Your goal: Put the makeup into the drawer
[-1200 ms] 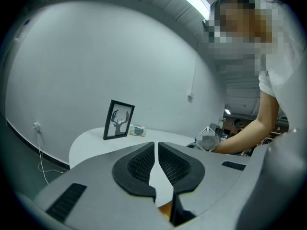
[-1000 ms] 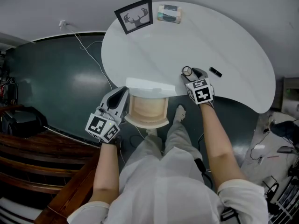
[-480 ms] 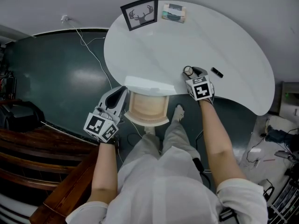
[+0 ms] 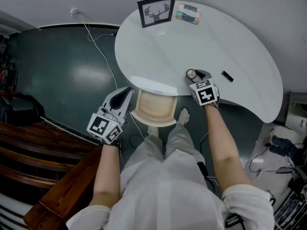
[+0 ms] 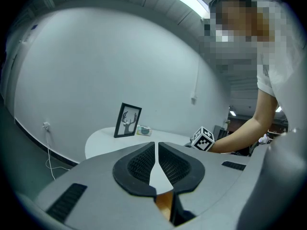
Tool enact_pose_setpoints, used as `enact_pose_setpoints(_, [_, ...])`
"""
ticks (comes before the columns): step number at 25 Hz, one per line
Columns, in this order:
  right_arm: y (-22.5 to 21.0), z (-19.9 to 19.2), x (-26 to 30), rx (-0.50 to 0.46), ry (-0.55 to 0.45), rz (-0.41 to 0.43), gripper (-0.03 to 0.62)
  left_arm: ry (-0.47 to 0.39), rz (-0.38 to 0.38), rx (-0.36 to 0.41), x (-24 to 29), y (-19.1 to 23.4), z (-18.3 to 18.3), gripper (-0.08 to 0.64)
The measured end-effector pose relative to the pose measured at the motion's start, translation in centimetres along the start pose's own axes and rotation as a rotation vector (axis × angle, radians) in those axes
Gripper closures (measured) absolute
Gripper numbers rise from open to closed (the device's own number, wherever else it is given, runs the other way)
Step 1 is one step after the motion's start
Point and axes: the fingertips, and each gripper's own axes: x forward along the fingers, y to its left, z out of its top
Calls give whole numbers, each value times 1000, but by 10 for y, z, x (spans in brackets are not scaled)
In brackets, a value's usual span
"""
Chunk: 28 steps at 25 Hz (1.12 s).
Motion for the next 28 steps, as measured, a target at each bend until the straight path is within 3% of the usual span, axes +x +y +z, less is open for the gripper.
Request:
enact_pose_setpoints(17, [131, 38, -11, -179, -68, 215, 385, -34, 88, -27, -49, 11, -10, 535])
enact_pose_setpoints(28, [200, 28, -12, -282, -60, 355, 385, -33, 136, -42, -73, 16, -24, 535])
